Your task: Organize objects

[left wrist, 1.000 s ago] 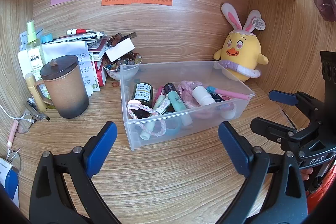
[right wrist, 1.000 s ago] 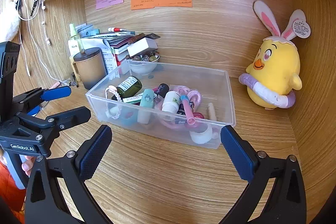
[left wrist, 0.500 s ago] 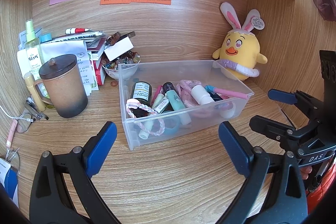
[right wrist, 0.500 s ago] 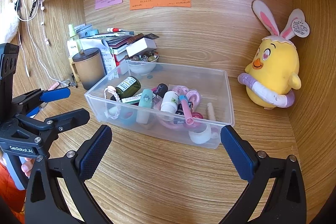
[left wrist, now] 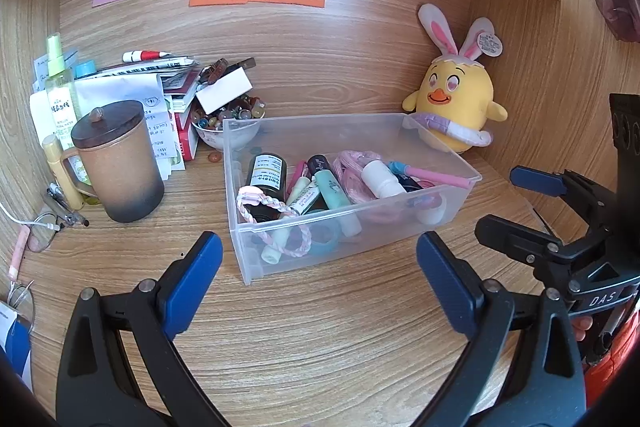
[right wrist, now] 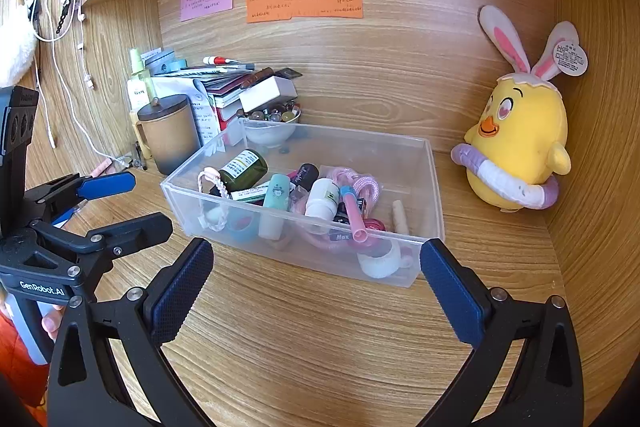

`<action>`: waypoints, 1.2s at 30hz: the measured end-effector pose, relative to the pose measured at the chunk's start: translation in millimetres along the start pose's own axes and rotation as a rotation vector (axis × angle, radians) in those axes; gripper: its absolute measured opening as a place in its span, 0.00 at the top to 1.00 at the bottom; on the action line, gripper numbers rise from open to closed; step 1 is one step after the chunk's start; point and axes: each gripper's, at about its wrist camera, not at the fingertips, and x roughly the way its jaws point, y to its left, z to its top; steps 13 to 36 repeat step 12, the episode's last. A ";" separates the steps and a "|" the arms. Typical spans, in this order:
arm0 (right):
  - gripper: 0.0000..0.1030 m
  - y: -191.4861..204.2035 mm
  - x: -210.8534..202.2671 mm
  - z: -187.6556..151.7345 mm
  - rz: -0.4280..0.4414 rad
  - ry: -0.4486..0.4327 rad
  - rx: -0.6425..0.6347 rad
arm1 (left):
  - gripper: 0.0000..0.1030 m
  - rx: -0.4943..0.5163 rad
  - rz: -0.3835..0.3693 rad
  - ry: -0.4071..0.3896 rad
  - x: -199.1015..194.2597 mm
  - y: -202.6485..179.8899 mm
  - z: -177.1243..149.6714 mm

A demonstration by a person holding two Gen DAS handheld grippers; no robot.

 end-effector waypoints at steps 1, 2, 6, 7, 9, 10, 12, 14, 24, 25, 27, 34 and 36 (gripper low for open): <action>0.00 0.2 0.2 0.2 -0.001 0.000 0.000 | 0.04 -0.001 -0.004 0.005 0.4 -0.1 -0.3; 0.00 0.2 0.5 0.4 -0.002 0.001 -0.001 | 0.04 -0.002 -0.009 0.009 0.9 -0.1 -0.4; 0.00 -0.9 1.8 1.1 0.001 0.005 0.001 | 0.04 -0.002 -0.013 0.009 1.2 -0.5 -1.6; 0.00 -1.3 2.1 1.0 0.002 0.006 0.002 | 0.04 -0.003 -0.014 0.007 0.7 -0.6 -1.9; 0.00 -1.7 2.6 0.3 0.002 0.008 0.006 | 0.04 -0.009 -0.018 0.005 -0.2 -0.8 -2.4; 0.00 -1.8 2.7 0.0 0.002 0.009 0.007 | 0.04 -0.010 -0.020 0.006 -0.5 -0.7 -2.6; 0.00 -3.1 2.8 -0.5 0.000 0.010 0.009 | 0.04 -0.010 -0.020 0.008 -0.6 -0.4 -2.2; 0.00 -3.1 2.8 -0.5 0.000 0.010 0.009 | 0.04 -0.010 -0.020 0.008 -0.6 -0.4 -2.2; 0.00 -3.1 2.8 -0.5 0.000 0.010 0.009 | 0.04 -0.010 -0.020 0.008 -0.6 -0.4 -2.2; 0.00 -3.1 2.8 -0.5 0.000 0.010 0.009 | 0.04 -0.010 -0.020 0.008 -0.6 -0.4 -2.2; 0.00 -3.1 2.8 -0.5 0.000 0.010 0.009 | 0.04 -0.010 -0.020 0.008 -0.6 -0.4 -2.2; 0.00 -3.1 2.8 -0.5 0.000 0.010 0.009 | 0.04 -0.010 -0.020 0.008 -0.6 -0.4 -2.2; 0.00 -3.1 2.8 -0.5 0.000 0.010 0.009 | 0.04 -0.010 -0.020 0.008 -0.6 -0.4 -2.2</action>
